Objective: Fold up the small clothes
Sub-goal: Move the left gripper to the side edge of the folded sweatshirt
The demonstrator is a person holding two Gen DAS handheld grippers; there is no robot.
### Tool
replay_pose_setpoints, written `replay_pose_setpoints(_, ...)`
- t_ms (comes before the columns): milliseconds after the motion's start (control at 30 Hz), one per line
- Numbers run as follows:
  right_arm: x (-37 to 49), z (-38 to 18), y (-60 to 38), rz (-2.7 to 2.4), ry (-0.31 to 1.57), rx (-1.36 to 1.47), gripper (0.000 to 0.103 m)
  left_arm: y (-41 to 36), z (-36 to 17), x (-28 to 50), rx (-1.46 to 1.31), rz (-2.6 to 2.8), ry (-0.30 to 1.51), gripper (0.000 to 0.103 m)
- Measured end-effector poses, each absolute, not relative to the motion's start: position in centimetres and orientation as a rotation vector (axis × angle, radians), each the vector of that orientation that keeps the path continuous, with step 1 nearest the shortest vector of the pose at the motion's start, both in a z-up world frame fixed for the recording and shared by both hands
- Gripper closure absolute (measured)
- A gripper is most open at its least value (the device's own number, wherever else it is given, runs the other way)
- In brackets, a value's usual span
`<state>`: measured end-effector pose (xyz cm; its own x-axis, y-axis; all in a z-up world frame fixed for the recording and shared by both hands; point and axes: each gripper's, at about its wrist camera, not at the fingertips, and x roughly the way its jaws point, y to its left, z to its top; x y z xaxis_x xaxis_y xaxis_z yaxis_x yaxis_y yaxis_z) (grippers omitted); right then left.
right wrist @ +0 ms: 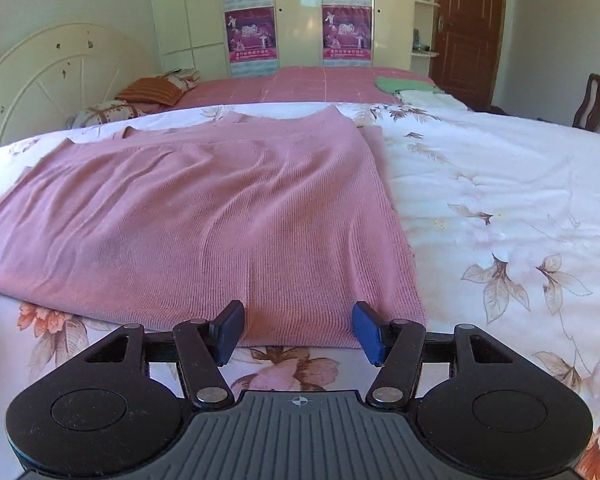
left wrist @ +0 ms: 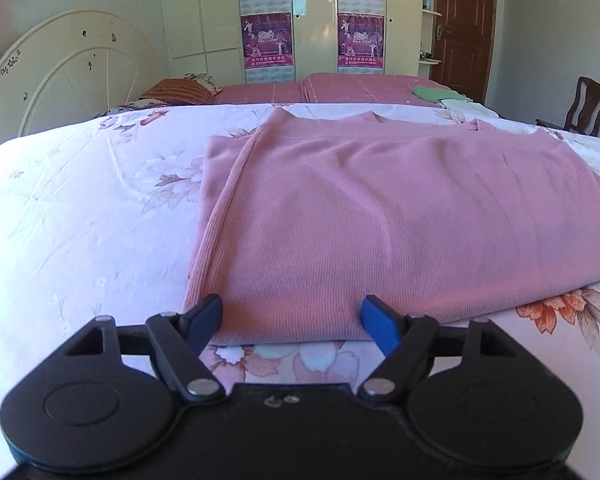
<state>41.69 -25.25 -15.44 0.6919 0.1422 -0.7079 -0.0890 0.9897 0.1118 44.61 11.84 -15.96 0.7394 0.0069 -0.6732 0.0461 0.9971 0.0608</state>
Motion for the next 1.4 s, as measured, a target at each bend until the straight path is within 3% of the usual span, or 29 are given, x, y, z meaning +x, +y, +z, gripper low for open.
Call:
replay_pose_setpoints(67, 41.6, -14.6, -25.1, 0.116, 0.778, 0.057, 0.045, 11.7, -16.0, 44.6, 0.070, -0.013, 0.743, 0.027)
replay_pose_setpoints(133, 41.2, -13.6, -25.5, 0.090, 0.727, 0.084, 0.060, 11.7, -16.1, 44.6, 0.073, -0.012, 0.747, 0.027)
replay_pose_setpoints(167, 41.2, -13.3, -26.0, 0.073, 0.715, 0.116, 0.063, 11.5, -16.2, 44.6, 0.077, -0.011, 0.746, 0.027)
replay_pose_setpoints(233, 41.7, -14.3, -26.7, 0.028, 0.767, 0.120, 0.078, 11.6, -16.3, 44.6, 0.077, -0.010, 0.746, 0.027)
replay_pose_setpoints(267, 42.0, -15.1, -26.8, 0.029, 0.811, 0.120, 0.080, 11.5, -16.3, 44.6, 0.079, -0.010, 0.746, 0.027)
replay_pose_setpoints(733, 40.4, -13.7, -27.1, 0.026, 0.743, 0.082, 0.079, 10.9, -15.1, 43.7, 0.188, 0.004, 0.744, 0.027)
replay_pose_setpoints(900, 40.9, -15.0, -27.4, 0.028, 0.819, 0.059, 0.079, 13.2, -16.4, 44.2, 0.023, -0.008, 0.811, 0.021)
replay_pose_setpoints(1100, 40.3, -13.9, -27.7, 0.021, 0.816, 0.087, 0.079, 13.0, -15.4, 42.8, -0.012, 0.024, 0.838, 0.023)
replay_pose_setpoints(1400, 30.8, -10.1, -29.6, 0.068, 0.717, 0.139, 0.079, 13.8, -14.3, 35.3, -0.304, 0.008, 0.818, 0.027)
